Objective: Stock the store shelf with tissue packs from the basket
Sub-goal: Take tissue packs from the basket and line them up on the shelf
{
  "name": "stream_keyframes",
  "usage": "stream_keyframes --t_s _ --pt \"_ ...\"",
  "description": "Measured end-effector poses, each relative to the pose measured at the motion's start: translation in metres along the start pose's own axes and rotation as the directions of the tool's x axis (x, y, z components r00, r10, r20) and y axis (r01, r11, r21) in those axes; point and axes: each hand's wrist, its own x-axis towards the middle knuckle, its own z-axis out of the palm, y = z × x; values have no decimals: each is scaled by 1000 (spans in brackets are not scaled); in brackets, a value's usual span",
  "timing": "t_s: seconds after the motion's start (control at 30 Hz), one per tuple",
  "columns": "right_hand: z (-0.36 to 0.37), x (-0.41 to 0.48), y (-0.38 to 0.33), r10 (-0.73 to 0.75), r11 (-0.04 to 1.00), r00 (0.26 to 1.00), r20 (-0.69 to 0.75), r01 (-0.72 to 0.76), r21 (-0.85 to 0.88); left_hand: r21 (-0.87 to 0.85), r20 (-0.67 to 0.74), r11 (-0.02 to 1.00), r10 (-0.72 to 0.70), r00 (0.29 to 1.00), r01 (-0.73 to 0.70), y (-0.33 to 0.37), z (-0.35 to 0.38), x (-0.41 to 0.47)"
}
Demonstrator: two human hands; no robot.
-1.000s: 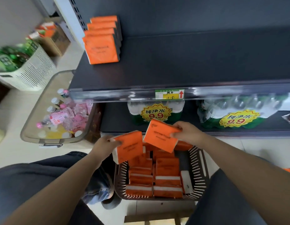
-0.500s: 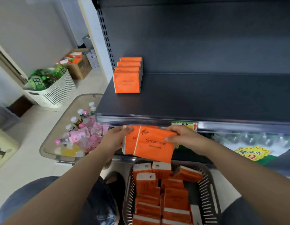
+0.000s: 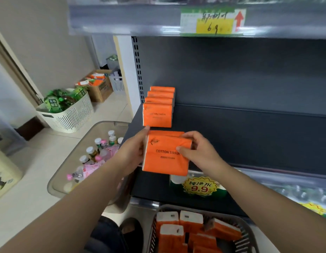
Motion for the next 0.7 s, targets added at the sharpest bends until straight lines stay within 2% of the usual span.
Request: stream_keyframes --t_s 0.13,0.3,0.4,0.47,0.53,0.6,0.7 --pt "11 20 -13 -86 996 993 -81 84 -28 25 203 995 89 975 -96 15 -10 11" --pt "25 47 -20 -153 986 974 -166 138 -98 -14 109 998 64 992 -63 20 -24 37" --pt "31 63 -18 -119 985 974 -190 91 -147 -75 48 994 79 996 -75 23 -31 56" --pt "34 72 -15 -38 994 982 -186 18 -106 -109 27 990 92 995 -88 25 -33 68" --pt "38 80 -12 26 1000 988 -150 -23 21 -121 27 987 111 993 -107 27 -35 78" --pt "41 88 -9 42 995 994 -105 -32 97 -116 27 986 120 992 -116 28 -37 87" --pt "45 97 -2 30 995 995 -98 -21 92 -122 16 986 117 993 -115 26 -39 99"
